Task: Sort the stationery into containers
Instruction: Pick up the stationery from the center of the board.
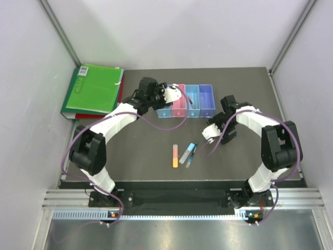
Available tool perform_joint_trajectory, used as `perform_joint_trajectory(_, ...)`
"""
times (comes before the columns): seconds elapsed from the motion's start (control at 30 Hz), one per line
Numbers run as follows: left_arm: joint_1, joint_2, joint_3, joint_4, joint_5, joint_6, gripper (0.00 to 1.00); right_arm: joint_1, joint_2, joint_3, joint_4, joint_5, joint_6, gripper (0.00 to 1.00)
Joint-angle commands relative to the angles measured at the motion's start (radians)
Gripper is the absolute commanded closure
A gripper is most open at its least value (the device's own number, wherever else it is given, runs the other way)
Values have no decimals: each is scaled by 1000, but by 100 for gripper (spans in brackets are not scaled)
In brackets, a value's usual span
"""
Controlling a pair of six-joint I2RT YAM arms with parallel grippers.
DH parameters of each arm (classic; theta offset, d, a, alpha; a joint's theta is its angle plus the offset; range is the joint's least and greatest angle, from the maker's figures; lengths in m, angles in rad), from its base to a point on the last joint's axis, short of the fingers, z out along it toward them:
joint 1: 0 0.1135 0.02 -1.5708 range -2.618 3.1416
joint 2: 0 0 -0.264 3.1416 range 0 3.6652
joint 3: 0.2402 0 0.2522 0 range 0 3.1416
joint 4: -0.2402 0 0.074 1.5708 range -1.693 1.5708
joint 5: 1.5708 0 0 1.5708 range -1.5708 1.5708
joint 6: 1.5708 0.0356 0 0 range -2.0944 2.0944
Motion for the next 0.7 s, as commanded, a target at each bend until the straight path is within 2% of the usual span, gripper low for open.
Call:
perform_joint_trajectory(0.0, 2, -50, -7, 47, 1, -8, 39, 4, 30, 65, -55, -78, -85, 11)
perform_joint_trajectory(0.67, 3, -30, 27, 21, -7, -22, 39, -75, 150, 140, 52, -79, -145, 11)
